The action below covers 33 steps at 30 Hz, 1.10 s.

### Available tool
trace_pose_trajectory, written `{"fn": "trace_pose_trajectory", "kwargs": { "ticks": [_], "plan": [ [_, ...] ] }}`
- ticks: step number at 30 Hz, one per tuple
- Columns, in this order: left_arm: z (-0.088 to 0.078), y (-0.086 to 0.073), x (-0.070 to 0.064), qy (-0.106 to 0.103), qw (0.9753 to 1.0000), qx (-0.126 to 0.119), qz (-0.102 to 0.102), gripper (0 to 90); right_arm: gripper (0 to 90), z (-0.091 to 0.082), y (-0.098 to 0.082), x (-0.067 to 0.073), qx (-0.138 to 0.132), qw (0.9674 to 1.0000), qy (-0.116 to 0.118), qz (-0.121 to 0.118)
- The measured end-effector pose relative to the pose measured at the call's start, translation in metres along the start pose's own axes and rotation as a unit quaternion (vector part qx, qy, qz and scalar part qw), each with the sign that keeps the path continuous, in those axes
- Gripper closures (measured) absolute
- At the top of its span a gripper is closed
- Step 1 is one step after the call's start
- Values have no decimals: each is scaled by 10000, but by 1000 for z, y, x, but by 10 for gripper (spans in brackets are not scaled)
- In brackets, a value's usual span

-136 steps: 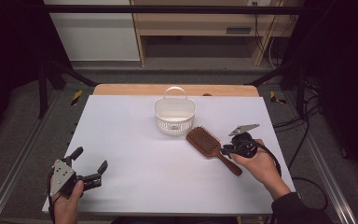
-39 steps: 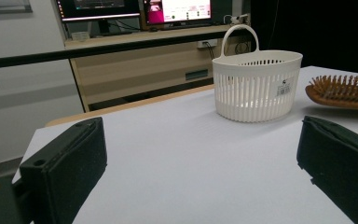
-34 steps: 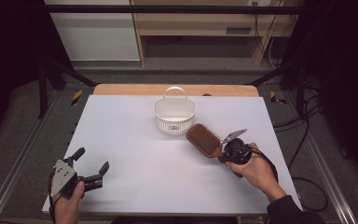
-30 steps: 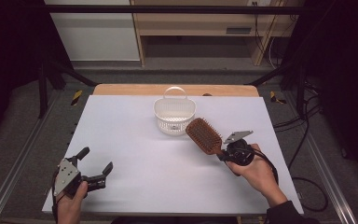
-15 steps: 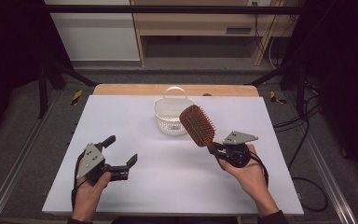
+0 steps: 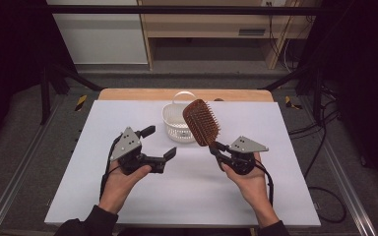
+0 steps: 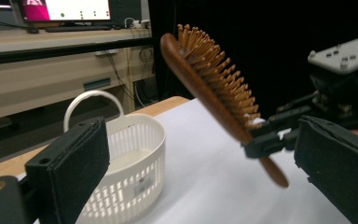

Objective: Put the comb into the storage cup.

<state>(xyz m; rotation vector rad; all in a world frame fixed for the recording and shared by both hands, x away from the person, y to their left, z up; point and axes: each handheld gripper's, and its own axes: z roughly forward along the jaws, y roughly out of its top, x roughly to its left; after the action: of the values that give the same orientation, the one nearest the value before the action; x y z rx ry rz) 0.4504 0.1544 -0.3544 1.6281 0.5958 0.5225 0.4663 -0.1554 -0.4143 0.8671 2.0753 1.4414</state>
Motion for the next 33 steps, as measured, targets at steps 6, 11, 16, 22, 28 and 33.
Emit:
{"fn": "trace_pose_trajectory", "kwargs": {
  "ticks": [6,11,16,22,28,33],
  "plan": [
    [12,14,-3,-65,9999,41,103,32,729,7,3,12,-108,9999,83,-91],
    [17,19,-5,-107,9999,33,102,26,729,12,6,19,-186,9996,135,-135],
    [19,22,-6,-103,9999,72,-106,23,729,15,11,23,-222,9996,128,-153],
    [25,27,-3,-38,9997,113,-195,22,729,19,14,31,-348,9991,110,-229],
    [39,33,7,-29,9995,168,-258,26,729,25,18,38,-594,9979,-26,-241],
    [50,38,14,-122,9992,170,-337,28,729,33,21,41,-678,9972,-5,-324]
  ]
}}
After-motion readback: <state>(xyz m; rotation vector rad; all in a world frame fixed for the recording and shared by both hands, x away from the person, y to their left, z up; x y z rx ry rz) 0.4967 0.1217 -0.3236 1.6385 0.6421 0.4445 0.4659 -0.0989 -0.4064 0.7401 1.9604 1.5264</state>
